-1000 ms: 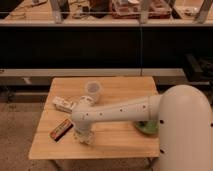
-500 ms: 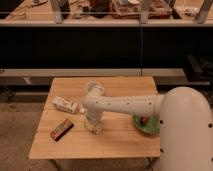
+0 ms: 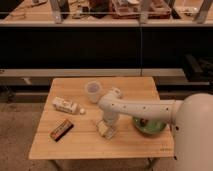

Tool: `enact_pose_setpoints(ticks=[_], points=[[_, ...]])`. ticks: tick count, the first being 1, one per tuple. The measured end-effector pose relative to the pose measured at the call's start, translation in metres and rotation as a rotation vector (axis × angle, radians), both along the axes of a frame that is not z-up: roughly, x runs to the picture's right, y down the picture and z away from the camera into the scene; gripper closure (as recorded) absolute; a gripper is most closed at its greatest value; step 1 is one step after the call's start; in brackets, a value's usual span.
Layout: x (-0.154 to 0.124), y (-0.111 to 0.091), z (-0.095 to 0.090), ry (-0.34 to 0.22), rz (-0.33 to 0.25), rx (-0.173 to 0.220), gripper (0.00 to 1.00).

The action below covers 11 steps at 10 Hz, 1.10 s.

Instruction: Wipe the white sponge on the table

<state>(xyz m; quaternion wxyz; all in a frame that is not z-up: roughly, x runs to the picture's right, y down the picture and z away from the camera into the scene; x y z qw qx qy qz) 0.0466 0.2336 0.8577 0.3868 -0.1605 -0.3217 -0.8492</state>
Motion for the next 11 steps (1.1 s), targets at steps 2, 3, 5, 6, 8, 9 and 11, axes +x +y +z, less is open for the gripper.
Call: enact_pose_setpoints(ticks=[2,3,5,6,8,9,11], points=[[0.006,0.018,-0.018,-0.002,-0.008,0.006,1.0],[0.002,0.026,-0.03,-0.015,-0.015,0.009,1.0],[-0.02,0.04,-0.053,-0.057,-0.053,0.02,1.0],[-0.037,0.05,-0.064,-0.086,-0.085,0.019,1.0],[-0.083,0.058,-0.078,-0.16,-0.133,0.028,1.0],[-0.099,0.058,-0.08,-0.185,-0.148,0.032,1.0],[-0.136,0.053,-0.079,-0.237,-0.161,0.033,1.0]])
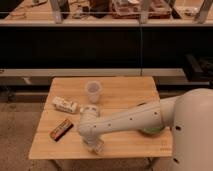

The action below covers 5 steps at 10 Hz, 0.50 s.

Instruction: Wipe the white sponge on the table

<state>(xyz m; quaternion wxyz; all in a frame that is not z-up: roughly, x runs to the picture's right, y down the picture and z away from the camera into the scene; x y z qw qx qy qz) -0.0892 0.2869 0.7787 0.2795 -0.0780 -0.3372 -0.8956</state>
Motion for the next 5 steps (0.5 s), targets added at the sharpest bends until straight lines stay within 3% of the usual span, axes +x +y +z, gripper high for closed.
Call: enact_pose_setpoints(ticks=[2,3,5], points=[[-0.02,-0.012,0.008,-0.033,0.006,-0.006,1.0],[-0.025,-0.025,0.022,-0.039,0.015,-0.003,1.0],[-0.019,-0.045,0.042,-0.025,0.034,-0.001,1.0]])
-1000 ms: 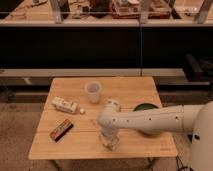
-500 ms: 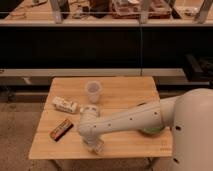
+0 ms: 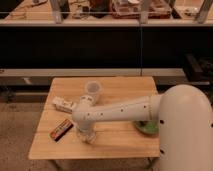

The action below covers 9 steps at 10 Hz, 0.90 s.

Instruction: Wipe the white sponge on the table

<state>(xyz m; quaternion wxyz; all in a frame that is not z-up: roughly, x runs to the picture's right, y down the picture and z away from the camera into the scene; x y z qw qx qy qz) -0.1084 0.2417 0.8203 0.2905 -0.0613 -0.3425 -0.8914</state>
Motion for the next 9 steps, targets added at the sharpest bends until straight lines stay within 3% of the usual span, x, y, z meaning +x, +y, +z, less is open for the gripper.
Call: enact_pose_setpoints(ticks=[2,4,6,9], points=[[0.021,-0.031,0.028,0.042,0.026,0.01,1.0],[0.046,-0.045,0.042,0.095,0.052,0.006,1.0],[0.086,-0.049,0.05,0.169,0.091,-0.007,1.0],[0.137,-0.029,0.043,0.234,0.177,-0.045,1.0]])
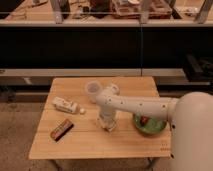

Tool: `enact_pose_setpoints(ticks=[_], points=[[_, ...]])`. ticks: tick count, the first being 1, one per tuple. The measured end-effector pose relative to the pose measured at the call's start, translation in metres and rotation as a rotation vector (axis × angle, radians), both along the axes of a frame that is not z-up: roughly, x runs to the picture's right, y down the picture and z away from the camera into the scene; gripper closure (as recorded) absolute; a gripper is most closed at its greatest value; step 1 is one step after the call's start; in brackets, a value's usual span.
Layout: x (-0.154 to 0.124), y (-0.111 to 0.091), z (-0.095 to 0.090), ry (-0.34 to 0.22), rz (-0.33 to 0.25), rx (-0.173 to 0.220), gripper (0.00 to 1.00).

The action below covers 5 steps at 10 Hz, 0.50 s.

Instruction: Wipe the white sponge on the table

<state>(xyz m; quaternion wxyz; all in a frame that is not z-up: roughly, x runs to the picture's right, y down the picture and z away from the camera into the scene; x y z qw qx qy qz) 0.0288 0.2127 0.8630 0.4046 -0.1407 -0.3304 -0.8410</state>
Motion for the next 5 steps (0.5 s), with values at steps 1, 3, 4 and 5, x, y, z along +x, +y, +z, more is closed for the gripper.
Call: enact_pose_setpoints(ticks=[1,3,4,5], points=[[0.009,0.012,-0.007,-0.005,0.04,-0.019,1.0],[0.011,0.035,-0.023,-0.043,0.062,-0.045,1.0],[0.01,0.041,-0.025,-0.051,0.062,-0.051,1.0],[0.01,0.041,-0.025,-0.051,0.062,-0.053,1.0]])
